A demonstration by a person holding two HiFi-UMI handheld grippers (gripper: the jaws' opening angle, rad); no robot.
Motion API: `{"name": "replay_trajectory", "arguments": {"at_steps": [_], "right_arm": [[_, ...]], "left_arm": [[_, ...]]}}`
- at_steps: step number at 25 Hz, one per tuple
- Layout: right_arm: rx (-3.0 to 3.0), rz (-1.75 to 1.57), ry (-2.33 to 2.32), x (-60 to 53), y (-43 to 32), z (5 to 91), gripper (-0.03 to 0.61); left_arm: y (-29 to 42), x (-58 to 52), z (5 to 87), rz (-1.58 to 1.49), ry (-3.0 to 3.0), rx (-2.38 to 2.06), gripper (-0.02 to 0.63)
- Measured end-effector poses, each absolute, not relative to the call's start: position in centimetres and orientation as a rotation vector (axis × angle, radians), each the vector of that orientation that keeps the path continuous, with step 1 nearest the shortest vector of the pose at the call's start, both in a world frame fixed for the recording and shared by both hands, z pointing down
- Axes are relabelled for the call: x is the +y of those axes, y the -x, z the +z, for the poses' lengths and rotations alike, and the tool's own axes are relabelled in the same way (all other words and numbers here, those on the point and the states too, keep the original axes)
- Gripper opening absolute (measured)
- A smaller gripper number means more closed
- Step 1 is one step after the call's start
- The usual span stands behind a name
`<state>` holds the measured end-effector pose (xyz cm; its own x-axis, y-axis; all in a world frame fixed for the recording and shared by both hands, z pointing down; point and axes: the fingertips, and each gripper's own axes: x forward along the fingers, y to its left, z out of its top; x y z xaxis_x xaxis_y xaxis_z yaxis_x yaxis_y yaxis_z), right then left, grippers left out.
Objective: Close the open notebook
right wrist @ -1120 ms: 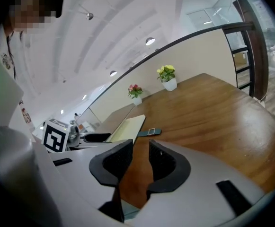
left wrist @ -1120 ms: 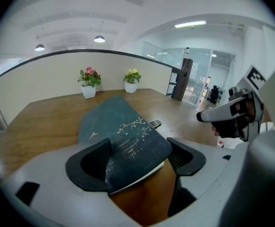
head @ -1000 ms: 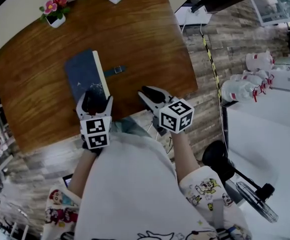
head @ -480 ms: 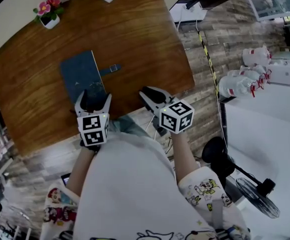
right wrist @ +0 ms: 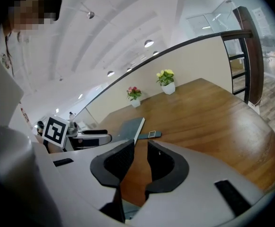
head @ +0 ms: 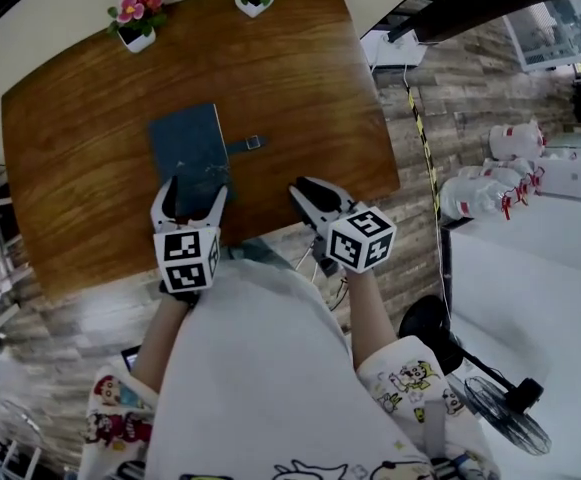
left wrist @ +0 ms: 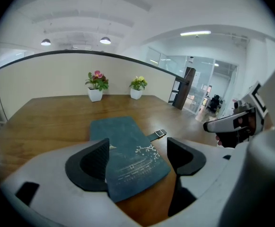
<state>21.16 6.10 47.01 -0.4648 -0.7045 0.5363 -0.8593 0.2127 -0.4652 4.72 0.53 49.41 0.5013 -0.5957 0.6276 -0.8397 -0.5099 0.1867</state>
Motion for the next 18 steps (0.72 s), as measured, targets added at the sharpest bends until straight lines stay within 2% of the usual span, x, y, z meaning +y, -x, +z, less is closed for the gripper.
{"name": "replay_trajectory", "arguments": {"at_steps": [9, 18], "right_arm": [[-2.377, 0.980, -1.406, 3.7, -16.9, 43.9, 0.075], [-2.507, 0.733, -1.196, 0.7, -10.3, 40.1, 0.067]], "left_arm": [[0.3, -1.0, 45.5, 0.549, -2.252, -1.268, 0.354], [6.7, -2.4, 39.5, 0.336, -2.218, -1.446, 0.353]]}}
